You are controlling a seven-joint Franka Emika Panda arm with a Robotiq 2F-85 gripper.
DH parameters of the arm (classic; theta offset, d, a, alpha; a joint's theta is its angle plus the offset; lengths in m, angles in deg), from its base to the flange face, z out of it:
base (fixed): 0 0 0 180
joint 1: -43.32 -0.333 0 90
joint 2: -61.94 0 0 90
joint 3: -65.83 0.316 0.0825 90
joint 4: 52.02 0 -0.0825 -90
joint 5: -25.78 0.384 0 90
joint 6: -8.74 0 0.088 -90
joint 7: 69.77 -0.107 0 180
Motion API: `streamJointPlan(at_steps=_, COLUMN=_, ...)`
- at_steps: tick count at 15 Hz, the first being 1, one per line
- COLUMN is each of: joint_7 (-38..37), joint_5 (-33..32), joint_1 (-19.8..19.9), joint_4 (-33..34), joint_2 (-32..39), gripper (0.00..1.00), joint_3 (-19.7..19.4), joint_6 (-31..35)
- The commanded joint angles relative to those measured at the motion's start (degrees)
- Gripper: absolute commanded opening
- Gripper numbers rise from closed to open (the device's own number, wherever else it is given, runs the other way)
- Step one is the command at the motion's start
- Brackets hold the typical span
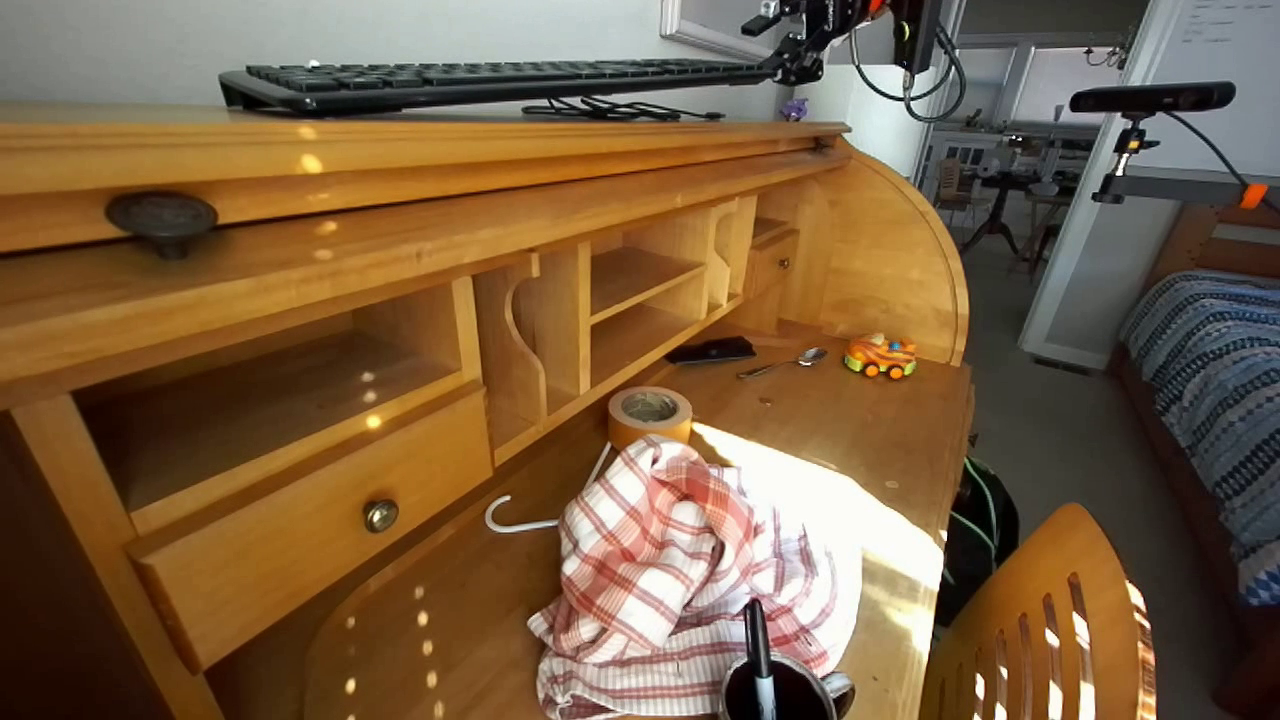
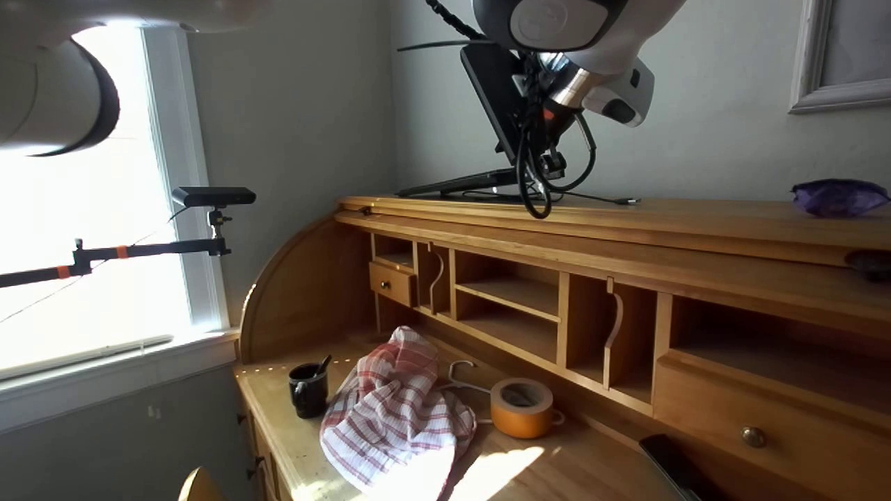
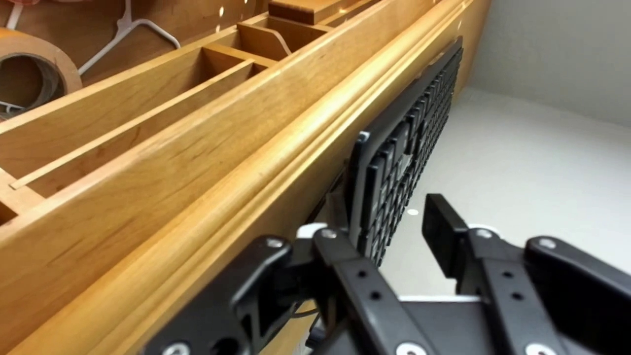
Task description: Move the keyboard to the bottom
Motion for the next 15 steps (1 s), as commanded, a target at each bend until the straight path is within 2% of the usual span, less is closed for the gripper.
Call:
streamJointPlan(at_steps=1, joint_7=0.18, joint_5=1.25, joint_1=1.36, joint_4=-2.77, joint_2=-2.00, gripper=0.17, joint_3=0.62, joint_6=-3.16)
streamJointPlan(at_steps=3, joint_7=0.66, joint_5=0.67, joint_1=1.16, joint_4=-3.27, joint_2=-2.22, gripper=0.01, joint_3=0.46, joint_6=-3.59)
streamJointPlan(at_steps=4, joint_7=0.92, joint_5=0.46, joint_1=0.98, joint_4=-3.38, joint_2=-2.15, gripper=0.00, joint_3=0.42, joint_6=-3.54)
streamJointPlan(at_steps=15, joint_7=0.34, joint_5=-0.92, joint_1=-0.23, joint_4=-4.31, joint_2=-0.14, gripper=0.02, joint_3=-0.65, joint_6=-0.50)
